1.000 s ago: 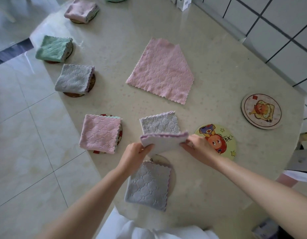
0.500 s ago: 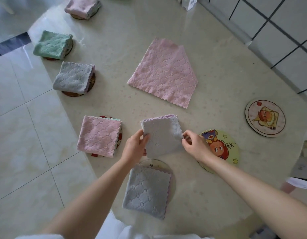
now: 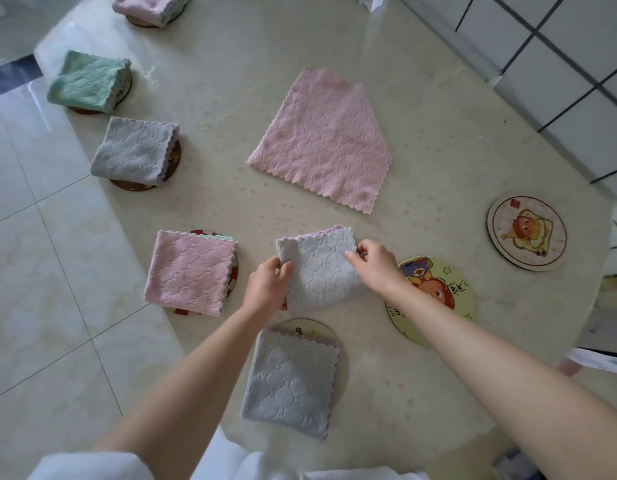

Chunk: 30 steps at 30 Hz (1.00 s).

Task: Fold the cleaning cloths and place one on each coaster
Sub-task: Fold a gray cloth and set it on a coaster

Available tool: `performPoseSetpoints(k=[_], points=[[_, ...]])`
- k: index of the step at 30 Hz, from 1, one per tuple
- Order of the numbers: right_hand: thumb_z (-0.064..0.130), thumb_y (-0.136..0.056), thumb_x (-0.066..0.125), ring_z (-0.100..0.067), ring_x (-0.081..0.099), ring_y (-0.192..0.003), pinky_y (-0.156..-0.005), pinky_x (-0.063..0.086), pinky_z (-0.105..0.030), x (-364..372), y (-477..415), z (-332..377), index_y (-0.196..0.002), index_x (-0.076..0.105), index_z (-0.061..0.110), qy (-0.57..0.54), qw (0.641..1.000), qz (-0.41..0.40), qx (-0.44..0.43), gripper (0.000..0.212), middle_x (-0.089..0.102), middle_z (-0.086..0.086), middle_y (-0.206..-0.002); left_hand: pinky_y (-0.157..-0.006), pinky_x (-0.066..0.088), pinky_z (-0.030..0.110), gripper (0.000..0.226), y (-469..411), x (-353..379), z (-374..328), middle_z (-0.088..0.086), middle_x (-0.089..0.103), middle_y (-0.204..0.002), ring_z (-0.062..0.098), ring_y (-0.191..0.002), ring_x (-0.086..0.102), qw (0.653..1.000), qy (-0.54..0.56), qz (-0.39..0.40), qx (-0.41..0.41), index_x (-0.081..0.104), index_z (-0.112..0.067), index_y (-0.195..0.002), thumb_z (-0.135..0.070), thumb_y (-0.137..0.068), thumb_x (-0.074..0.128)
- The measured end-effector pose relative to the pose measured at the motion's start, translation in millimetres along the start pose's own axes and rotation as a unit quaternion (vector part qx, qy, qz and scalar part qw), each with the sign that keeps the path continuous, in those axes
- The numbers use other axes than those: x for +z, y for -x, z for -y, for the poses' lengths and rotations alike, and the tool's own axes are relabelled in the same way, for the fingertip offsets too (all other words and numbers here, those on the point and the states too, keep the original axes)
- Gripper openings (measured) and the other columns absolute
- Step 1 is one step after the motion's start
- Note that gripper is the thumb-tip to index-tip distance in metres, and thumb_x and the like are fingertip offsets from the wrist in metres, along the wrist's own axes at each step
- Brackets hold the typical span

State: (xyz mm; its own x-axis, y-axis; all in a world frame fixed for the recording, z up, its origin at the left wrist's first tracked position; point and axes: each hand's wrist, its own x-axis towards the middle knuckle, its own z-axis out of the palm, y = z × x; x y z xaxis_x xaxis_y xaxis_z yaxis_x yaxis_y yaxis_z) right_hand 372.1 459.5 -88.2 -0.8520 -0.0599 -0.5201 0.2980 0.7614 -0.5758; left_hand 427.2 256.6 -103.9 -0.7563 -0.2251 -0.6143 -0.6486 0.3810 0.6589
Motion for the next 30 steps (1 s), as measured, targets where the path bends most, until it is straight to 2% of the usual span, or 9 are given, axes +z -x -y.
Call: performPoseSetpoints(k=[4, 7, 10, 13, 16, 18, 22, 26, 30], points=[[0.042, -0.098, 0.037, -0.029, 0.053, -0.076, -0.059, 0.036, -0.032, 7, 1, -2, -0.097, 0.044, 0.015, 0.143, 0.990, -0.008, 0.005, 0.028, 0.059, -0.009, -0.088, -0.059, 0.058, 0.050, 0.033, -2, 3, 3, 0.007, 0.065, -0.082, 0.028, -0.073, 0.067, 0.999, -0.040, -0.017, 0.012, 0.056, -0.020, -0.081, -0.050, -0.087, 0.043], [0.040, -0.098, 0.035, -0.030, 0.050, -0.073, -0.061, 0.038, -0.034, 11, 2, -2, -0.099, 0.043, 0.013, 0.179, 0.984, -0.022, 0.005, 0.028, 0.062, -0.014, -0.094, -0.058, 0.058, 0.048, 0.032, 2, 3, -2, 0.005, 0.064, -0.077, 0.025, -0.066, 0.067, 0.998, -0.061, -0.033, 0.012, 0.054, -0.017, -0.082, -0.045, -0.092, 0.043], [0.040, -0.099, 0.034, -0.029, 0.051, -0.072, -0.060, 0.040, -0.034, 12, 2, -1, -0.099, 0.043, 0.012, 0.187, 0.982, -0.026, -0.007, 0.030, 0.064, -0.015, -0.095, -0.059, 0.056, 0.039, 0.019, 12, -2, -2, -0.005, 0.067, -0.081, 0.019, -0.056, 0.066, 0.984, -0.131, -0.117, 0.043, 0.051, -0.021, -0.090, -0.039, -0.095, 0.046], [0.046, -0.098, 0.030, -0.032, 0.057, -0.077, -0.061, 0.042, -0.035, 6, 6, 0, -0.103, 0.042, 0.012, 0.173, 0.984, -0.031, 0.003, 0.036, 0.064, -0.016, -0.096, -0.059, 0.053, 0.036, 0.016, 20, -9, 4, -0.003, 0.065, -0.100, 0.021, -0.075, 0.064, 0.915, -0.240, -0.216, 0.242, 0.055, -0.018, -0.107, -0.024, -0.092, 0.056], [0.057, -0.095, 0.029, -0.029, 0.059, -0.070, -0.057, 0.045, -0.033, 5, 16, 0, -0.114, 0.034, 0.015, 0.207, 0.977, -0.039, -0.020, 0.047, 0.067, -0.012, -0.094, -0.094, 0.048, 0.042, 0.042, 16, -3, 13, 0.003, 0.054, -0.132, 0.023, -0.119, 0.051, 0.838, -0.350, -0.109, 0.404, 0.048, -0.017, -0.131, -0.033, -0.093, 0.052], [0.067, -0.089, 0.031, -0.029, 0.064, -0.078, -0.057, 0.045, -0.031, 11, 27, -1, -0.131, 0.022, 0.017, 0.246, 0.967, -0.054, -0.047, 0.066, 0.064, -0.012, -0.108, -0.113, 0.029, 0.044, 0.055, 13, 5, 20, -0.001, 0.035, -0.151, 0.023, -0.141, 0.029, 0.813, -0.416, -0.028, 0.405, 0.035, -0.024, -0.144, -0.046, -0.094, 0.042], [0.070, -0.082, 0.043, -0.033, 0.060, -0.100, -0.067, 0.049, -0.036, 27, 40, -6, -0.146, -0.005, 0.020, 0.296, 0.952, -0.054, -0.053, 0.094, 0.046, -0.014, -0.132, -0.118, 0.008, 0.050, 0.067, 14, 14, 24, -0.010, 0.001, -0.159, 0.021, -0.147, -0.005, 0.821, -0.460, 0.019, 0.336, 0.011, -0.035, -0.151, -0.055, -0.091, 0.034], [0.063, -0.084, 0.050, -0.031, 0.055, -0.109, -0.074, 0.051, -0.037, 25, 43, -11, -0.146, 0.001, 0.016, 0.274, 0.959, -0.072, -0.030, 0.093, 0.042, -0.015, -0.134, -0.117, -0.001, 0.051, 0.069, 12, 11, 24, -0.015, -0.012, -0.158, 0.016, -0.145, -0.017, 0.821, -0.485, 0.013, 0.300, -0.003, -0.040, -0.149, -0.064, -0.088, 0.019], [0.047, -0.089, 0.056, -0.029, 0.054, -0.110, -0.072, 0.047, -0.032, 20, 47, -15, -0.142, 0.016, 0.011, 0.219, 0.973, -0.069, -0.018, 0.076, 0.043, -0.014, -0.130, -0.117, -0.005, 0.050, 0.074, 4, -1, 22, -0.014, -0.022, -0.155, 0.018, -0.142, -0.025, 0.842, -0.476, 0.011, 0.254, -0.012, -0.039, -0.148, -0.063, -0.091, 0.029]])
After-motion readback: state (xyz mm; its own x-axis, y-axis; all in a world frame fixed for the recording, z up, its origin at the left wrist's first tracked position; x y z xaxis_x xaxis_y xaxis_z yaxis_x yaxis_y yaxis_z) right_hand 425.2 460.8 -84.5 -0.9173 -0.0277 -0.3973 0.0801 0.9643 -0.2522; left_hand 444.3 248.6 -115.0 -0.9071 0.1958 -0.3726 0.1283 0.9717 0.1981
